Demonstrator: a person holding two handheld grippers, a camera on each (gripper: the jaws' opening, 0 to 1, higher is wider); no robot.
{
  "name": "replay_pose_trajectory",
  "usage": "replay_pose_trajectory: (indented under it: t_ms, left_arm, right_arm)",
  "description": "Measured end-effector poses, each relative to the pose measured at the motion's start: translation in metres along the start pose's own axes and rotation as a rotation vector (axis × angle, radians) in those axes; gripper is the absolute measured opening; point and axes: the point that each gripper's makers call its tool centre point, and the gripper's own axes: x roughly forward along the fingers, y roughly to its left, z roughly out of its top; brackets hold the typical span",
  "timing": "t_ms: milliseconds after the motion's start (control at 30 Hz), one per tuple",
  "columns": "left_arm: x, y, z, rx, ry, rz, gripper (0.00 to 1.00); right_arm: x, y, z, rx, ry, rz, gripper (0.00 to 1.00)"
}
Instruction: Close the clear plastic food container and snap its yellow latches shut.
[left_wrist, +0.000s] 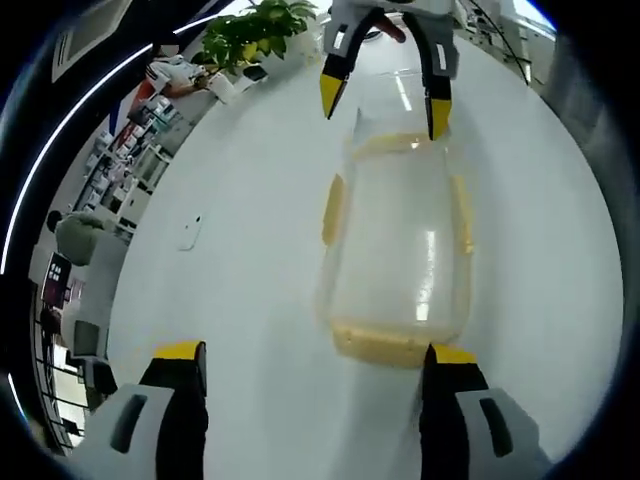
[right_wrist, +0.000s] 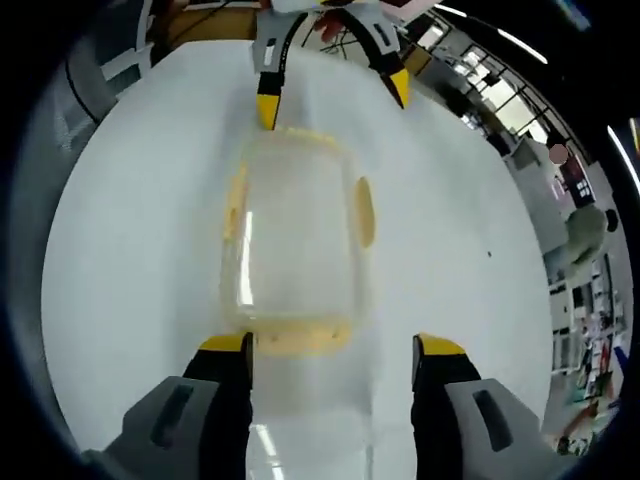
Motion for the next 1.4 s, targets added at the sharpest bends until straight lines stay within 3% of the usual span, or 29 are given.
replay_pose_trajectory:
  t_ms: [200, 400, 633, 733, 800, 933, 1167, 1400]
  left_arm:
    - [0.003, -0.01, -0.001, -0.011, 0.021, -0.078, 0.73]
    - [0.007, -0.021, -0.001, -0.022, 0.06, -0.2, 0.62]
    - [0.01, -0.029, 0.0, 0.002, 0.085, -0.292, 0.53]
    - [0.01, -0.036, 0.0, 0.015, 0.102, -0.36, 0.45]
    - [0.01, -0.039, 0.0, 0.03, 0.111, -0.387, 0.41]
    - [0.011, -0.042, -0.001, 0.012, 0.131, -0.431, 0.37]
    - [0.014, -0.042, -0.002, 0.021, 0.172, -0.482, 0.39]
    - [0.013, -0.044, -0.002, 0.047, 0.194, -0.489, 0.4]
  right_arm:
    - [0.006, 0.003, 0.002, -0.004, 0.004, 0.053, 0.59]
    - [0.009, 0.018, 0.001, 0.011, 0.015, 0.208, 0.46]
    - [0.011, 0.019, 0.001, 0.011, 0.027, 0.282, 0.41]
    - [0.011, 0.019, 0.001, 0.038, 0.045, 0.298, 0.41]
    - [0.01, 0.028, 0.0, 0.075, 0.061, 0.354, 0.38]
    - [0.011, 0.023, 0.0, 0.062, 0.067, 0.358, 0.38]
    - [0.011, 0.023, 0.0, 0.054, 0.096, 0.367, 0.39]
    - [0.011, 0.021, 0.0, 0.055, 0.116, 0.372, 0.39]
